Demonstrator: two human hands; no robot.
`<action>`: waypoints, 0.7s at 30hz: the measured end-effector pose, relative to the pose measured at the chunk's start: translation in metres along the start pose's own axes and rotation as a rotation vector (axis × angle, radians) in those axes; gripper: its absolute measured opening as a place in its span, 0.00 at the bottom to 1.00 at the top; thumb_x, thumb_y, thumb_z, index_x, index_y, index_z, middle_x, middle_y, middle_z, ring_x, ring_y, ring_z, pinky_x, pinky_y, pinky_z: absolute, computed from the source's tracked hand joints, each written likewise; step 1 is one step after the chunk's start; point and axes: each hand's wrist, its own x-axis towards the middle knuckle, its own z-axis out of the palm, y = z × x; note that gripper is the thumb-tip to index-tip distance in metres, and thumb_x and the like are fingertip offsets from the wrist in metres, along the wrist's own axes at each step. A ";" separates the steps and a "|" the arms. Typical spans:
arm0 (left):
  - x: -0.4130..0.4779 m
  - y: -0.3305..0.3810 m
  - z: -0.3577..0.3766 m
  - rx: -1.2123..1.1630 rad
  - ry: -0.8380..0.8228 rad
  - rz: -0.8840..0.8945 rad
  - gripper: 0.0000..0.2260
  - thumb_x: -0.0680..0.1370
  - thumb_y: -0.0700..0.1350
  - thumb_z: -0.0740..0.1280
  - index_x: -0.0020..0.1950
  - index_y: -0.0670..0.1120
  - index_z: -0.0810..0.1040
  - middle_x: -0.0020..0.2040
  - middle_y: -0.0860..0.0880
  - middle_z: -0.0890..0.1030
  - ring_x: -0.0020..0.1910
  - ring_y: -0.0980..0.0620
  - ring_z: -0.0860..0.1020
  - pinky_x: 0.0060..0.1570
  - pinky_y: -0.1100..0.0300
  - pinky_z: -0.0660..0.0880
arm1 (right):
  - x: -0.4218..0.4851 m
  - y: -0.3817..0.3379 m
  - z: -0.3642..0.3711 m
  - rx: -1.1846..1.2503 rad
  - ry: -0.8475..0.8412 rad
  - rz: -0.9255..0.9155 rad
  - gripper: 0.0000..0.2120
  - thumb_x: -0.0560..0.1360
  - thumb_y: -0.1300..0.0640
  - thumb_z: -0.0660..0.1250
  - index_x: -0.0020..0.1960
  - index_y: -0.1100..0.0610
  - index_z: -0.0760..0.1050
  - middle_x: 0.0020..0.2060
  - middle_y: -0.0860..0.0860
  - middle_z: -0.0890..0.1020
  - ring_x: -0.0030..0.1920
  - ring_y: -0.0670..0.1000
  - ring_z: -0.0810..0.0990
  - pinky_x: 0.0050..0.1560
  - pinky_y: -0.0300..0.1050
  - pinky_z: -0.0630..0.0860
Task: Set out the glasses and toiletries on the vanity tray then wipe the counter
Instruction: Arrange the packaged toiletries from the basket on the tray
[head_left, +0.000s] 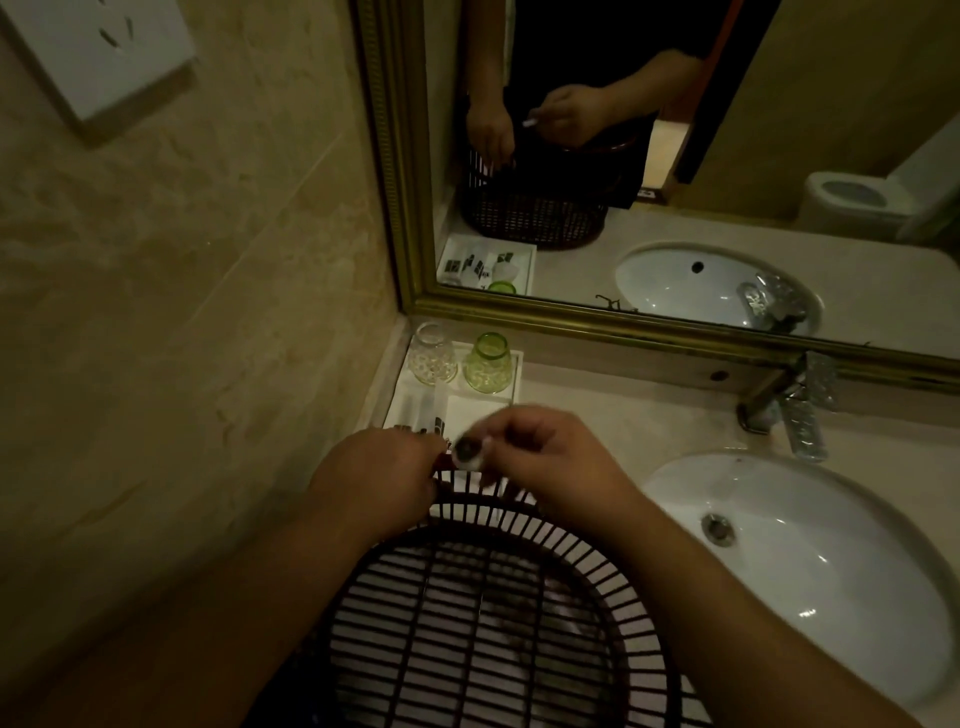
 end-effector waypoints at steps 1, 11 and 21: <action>0.000 0.000 0.000 0.002 0.001 0.006 0.10 0.74 0.59 0.68 0.51 0.56 0.77 0.40 0.53 0.81 0.38 0.52 0.79 0.37 0.55 0.77 | 0.010 -0.004 -0.008 -0.003 0.040 -0.008 0.11 0.80 0.60 0.66 0.54 0.48 0.84 0.51 0.49 0.87 0.48 0.55 0.86 0.48 0.50 0.85; 0.001 -0.001 0.006 -0.018 0.034 0.000 0.10 0.73 0.60 0.68 0.50 0.57 0.78 0.37 0.55 0.79 0.33 0.56 0.76 0.31 0.59 0.72 | 0.137 0.035 -0.042 -0.426 -0.079 0.487 0.20 0.84 0.63 0.60 0.76 0.58 0.68 0.66 0.61 0.78 0.61 0.60 0.82 0.61 0.60 0.80; -0.001 -0.001 0.007 0.019 0.078 0.032 0.10 0.72 0.60 0.70 0.44 0.56 0.75 0.32 0.56 0.76 0.28 0.58 0.66 0.25 0.64 0.54 | 0.164 0.111 -0.033 -0.685 -0.235 0.712 0.26 0.83 0.67 0.54 0.81 0.59 0.59 0.71 0.64 0.71 0.60 0.63 0.81 0.60 0.62 0.79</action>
